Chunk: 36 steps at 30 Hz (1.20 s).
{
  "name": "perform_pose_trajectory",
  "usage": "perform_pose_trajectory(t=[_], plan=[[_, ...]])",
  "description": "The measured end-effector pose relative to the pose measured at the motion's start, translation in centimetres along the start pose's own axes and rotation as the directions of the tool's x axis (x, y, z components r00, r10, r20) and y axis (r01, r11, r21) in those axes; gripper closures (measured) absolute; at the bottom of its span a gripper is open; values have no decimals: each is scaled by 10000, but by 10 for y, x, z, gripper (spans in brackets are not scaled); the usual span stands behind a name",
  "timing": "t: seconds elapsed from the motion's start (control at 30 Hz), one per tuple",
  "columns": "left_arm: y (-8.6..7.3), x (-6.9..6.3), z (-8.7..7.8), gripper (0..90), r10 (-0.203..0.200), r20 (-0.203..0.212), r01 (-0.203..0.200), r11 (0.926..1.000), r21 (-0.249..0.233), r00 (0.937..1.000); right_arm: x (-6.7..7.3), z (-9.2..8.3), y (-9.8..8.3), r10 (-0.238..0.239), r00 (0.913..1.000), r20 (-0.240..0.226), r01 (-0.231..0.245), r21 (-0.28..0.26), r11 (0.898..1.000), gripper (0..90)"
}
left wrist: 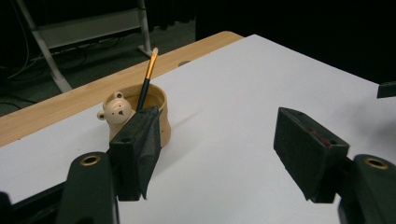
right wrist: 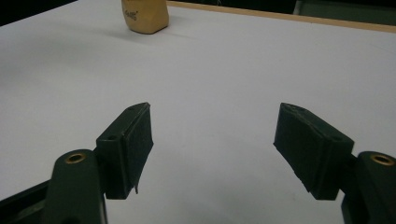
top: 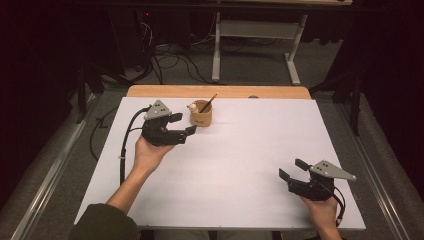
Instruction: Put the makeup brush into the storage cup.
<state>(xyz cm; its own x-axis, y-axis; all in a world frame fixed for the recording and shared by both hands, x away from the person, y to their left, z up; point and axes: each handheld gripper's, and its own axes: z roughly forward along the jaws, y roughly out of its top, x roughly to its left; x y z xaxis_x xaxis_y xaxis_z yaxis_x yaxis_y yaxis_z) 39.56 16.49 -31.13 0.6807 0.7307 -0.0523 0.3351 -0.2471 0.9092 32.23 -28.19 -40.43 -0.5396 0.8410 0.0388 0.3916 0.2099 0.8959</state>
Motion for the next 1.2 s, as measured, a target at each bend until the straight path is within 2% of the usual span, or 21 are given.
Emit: perform_pose_trajectory(t=[0.37,0.77,1.2], plan=[[-4,0,-7,325,-66,-53,66,9999,-91,10000,0,0,0,22,10000,4,-22,4,10000,296],[-6,-2,-14,318,185,-160,-184,9998,52,9997,-1,0,0,35,10000,-19,-35,-4,10000,296],[-12,-2,-19,317,70,-164,-68,9999,82,9998,-1,0,0,27,10000,-16,-27,-10,10000,296]])
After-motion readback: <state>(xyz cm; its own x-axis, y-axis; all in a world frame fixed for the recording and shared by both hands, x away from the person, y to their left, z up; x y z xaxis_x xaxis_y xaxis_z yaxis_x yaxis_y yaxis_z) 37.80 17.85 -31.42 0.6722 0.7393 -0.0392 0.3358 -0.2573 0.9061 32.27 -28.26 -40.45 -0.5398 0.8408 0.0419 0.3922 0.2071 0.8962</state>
